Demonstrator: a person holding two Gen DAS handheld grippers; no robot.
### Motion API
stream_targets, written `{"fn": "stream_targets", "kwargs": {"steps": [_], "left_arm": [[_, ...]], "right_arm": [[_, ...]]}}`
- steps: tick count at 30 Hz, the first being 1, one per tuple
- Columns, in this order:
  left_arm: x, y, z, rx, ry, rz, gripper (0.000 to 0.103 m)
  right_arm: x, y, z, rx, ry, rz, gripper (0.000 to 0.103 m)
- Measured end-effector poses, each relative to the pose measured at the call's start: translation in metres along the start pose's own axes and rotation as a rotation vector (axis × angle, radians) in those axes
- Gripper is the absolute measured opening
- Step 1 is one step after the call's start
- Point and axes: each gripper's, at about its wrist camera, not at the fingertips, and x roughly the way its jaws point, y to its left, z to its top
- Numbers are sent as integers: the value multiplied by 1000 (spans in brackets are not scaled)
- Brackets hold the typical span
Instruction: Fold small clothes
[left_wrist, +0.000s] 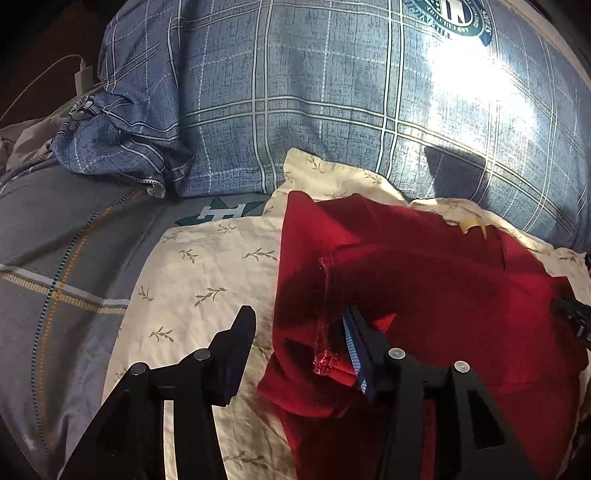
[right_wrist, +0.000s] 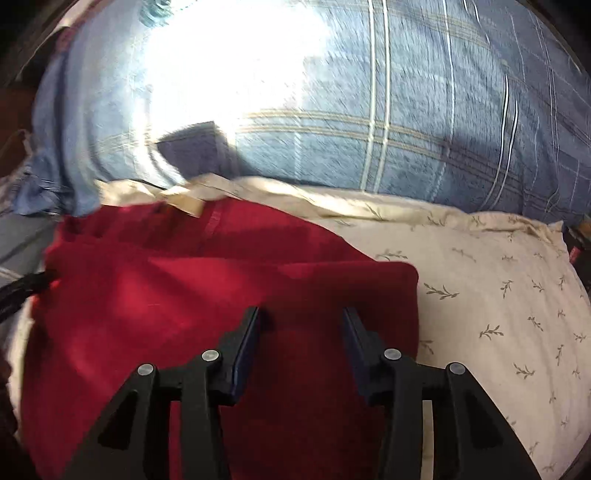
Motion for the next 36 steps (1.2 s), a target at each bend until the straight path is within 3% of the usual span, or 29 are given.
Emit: {"fn": "stream_targets", "kwargs": {"steps": [6, 13, 16, 20, 24, 36], "left_arm": [[10, -3, 4, 3, -5, 23, 55], [7, -2, 1, -2, -9, 17, 55], [6, -1, 1, -7, -10, 15, 55], [4, -1, -1, -6, -18, 18, 55], [-1, 1, -6, -17, -24, 11, 55], [-37, 13, -16, -55, -67, -10, 55]], "right_arm": [[4, -1, 5, 3, -23, -9, 46], [-54, -6, -21, 24, -69, 35, 52], [-64, -6, -39, 6, -37, 22, 52], [-46, -9, -56, -34, 21, -62, 56], [-57, -18, -56, 47, 30, -12, 55], [-100, 2, -52, 26, -46, 8, 58]]}}
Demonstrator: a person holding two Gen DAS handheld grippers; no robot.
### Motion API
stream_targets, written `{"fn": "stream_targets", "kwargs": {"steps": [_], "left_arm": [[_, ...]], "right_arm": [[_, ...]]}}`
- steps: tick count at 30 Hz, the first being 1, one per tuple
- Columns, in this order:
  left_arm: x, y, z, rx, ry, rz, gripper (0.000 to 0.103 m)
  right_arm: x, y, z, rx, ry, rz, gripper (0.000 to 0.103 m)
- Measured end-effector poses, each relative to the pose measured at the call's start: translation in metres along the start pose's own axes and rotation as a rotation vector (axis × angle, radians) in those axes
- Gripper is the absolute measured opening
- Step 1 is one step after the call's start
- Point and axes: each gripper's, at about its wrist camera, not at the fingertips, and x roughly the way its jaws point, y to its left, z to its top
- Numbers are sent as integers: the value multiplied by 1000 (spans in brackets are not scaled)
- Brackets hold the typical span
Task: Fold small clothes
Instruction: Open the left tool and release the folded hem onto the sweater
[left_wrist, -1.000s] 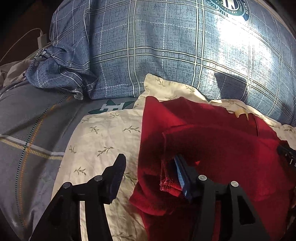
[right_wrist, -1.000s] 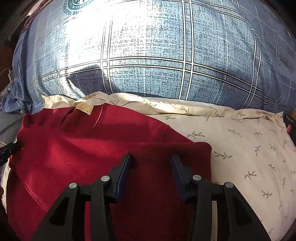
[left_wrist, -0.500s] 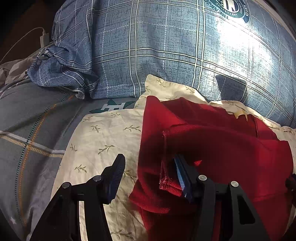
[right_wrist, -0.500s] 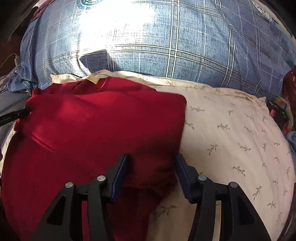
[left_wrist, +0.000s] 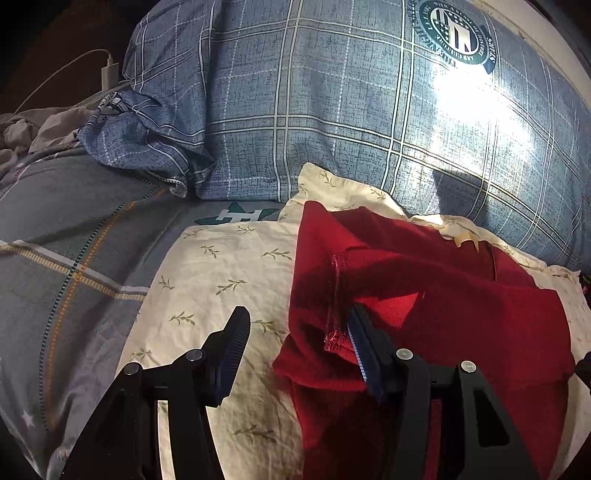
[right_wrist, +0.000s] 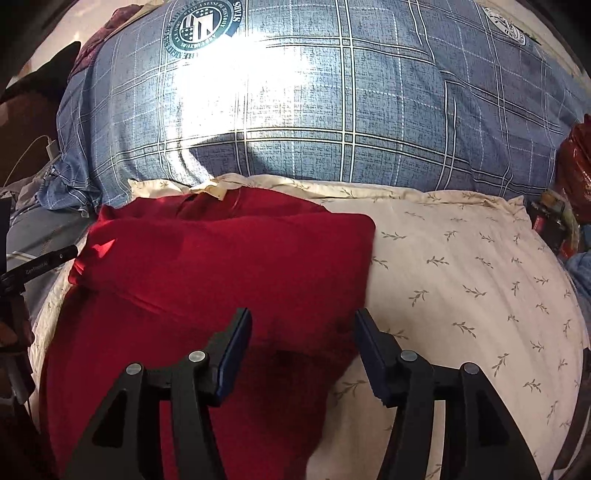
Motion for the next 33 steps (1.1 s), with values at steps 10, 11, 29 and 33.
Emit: {"fn": "stream_targets", "kwargs": {"steps": [10, 11, 29, 33], "left_arm": [[1, 9, 2, -8, 9, 16, 55], [0, 9, 2, -7, 6, 16, 55], [16, 15, -4, 8, 76, -13, 60], [-6, 24, -16, 11, 83, -33, 60]], "right_arm": [[20, 24, 6, -44, -1, 11, 58], [23, 24, 7, -39, 1, 14, 58], [31, 18, 8, -24, 30, 37, 69], [0, 2, -8, -27, 9, 21, 71]]}}
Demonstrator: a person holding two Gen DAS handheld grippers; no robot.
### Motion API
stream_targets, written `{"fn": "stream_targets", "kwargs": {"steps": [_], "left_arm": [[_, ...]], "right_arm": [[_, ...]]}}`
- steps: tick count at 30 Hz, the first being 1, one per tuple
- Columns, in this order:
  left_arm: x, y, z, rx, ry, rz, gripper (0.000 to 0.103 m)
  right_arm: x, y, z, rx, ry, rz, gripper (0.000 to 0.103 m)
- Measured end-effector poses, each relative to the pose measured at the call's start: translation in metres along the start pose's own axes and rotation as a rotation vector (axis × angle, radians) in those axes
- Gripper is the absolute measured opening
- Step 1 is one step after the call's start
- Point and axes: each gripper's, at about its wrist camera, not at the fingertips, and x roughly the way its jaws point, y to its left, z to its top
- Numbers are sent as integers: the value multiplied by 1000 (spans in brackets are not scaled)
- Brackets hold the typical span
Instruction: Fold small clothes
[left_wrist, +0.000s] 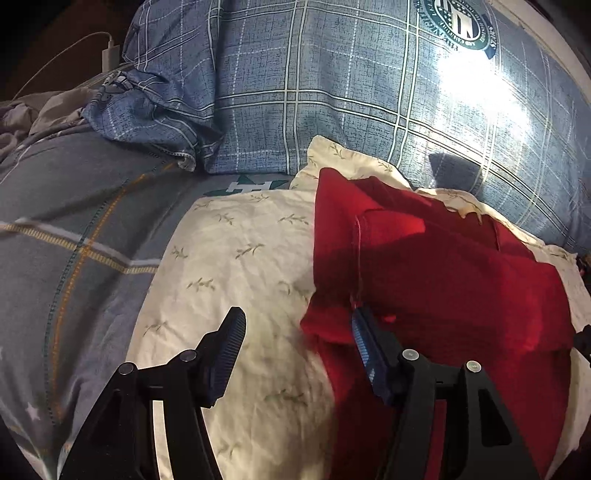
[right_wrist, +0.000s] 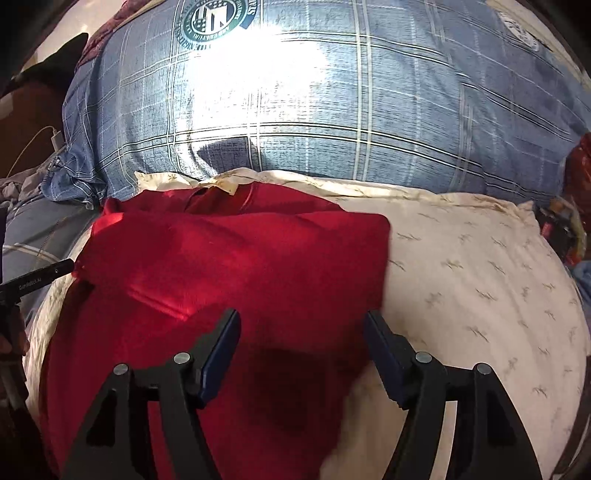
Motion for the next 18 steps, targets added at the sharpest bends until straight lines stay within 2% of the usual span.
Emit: {"fn": "stream_targets", "kwargs": {"steps": [6, 12, 18], "left_arm": [[-53, 10, -31, 10, -28, 11, 60], [-95, 25, -80, -74, -12, -39, 62], [-130, 35, -121, -85, -11, -34, 65]], "right_arm": [[-25, -17, -35, 51, 32, 71, 74], [-39, -5, -71, 48, 66, 133, 74], [-52, 2, -101, 77, 89, 194, 76]]}}
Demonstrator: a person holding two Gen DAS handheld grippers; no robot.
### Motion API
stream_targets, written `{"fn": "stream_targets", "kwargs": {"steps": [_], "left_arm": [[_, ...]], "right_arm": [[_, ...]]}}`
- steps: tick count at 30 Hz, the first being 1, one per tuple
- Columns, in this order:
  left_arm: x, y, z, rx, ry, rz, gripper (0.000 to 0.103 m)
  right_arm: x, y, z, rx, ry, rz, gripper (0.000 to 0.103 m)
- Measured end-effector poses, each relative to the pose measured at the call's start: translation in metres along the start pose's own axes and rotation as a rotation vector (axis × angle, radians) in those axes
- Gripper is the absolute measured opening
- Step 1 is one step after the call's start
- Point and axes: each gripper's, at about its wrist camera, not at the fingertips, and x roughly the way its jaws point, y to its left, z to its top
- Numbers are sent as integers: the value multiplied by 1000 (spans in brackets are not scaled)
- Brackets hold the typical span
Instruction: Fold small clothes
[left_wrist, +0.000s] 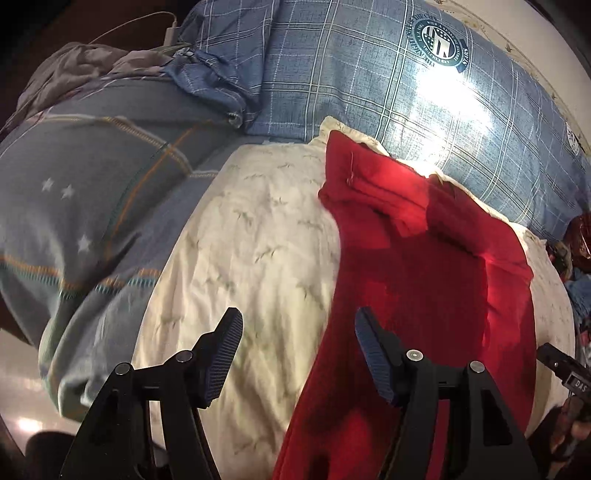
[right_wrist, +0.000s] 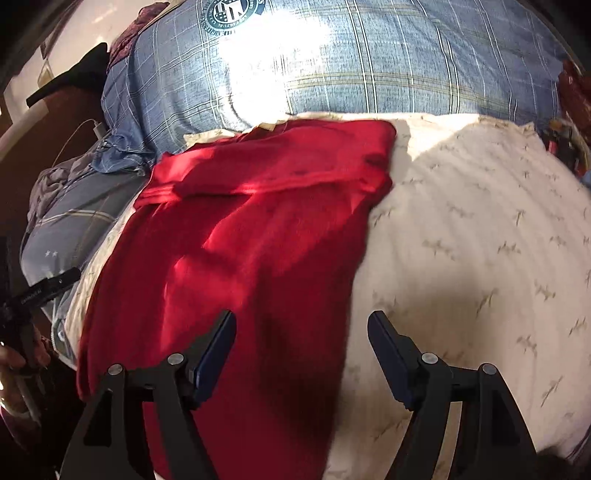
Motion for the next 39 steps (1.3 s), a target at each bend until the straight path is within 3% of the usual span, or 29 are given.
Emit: {"fn": "stream_targets", "kwargs": {"steps": [7, 16, 24, 28, 31, 33, 39], "left_arm": [[-17, 8, -33, 37, 53, 1, 64], [-21, 13, -52, 29, 121, -65, 64], [-19, -3, -79, 135, 153, -71, 65], [-21, -3, -81, 130, 156, -79, 66], [-20, 0, -81, 126, 166, -93, 66], [-19, 2, -79, 119, 172, -98, 66], [-15, -2, -80, 143, 176, -92, 68]], "right_arm": [[-16, -4, -35, 3, 38, 51, 76], [-23, -12, -73, -1, 115, 136, 75], [-26, -2, -99, -71, 194, 254, 77], [-24, 6, -105, -107, 212, 324, 73], [-26, -3, -102, -53, 194, 404, 60], [-25, -10, -101, -8, 186, 450, 58], [-19, 0, -108, -86, 263, 420, 59]]}}
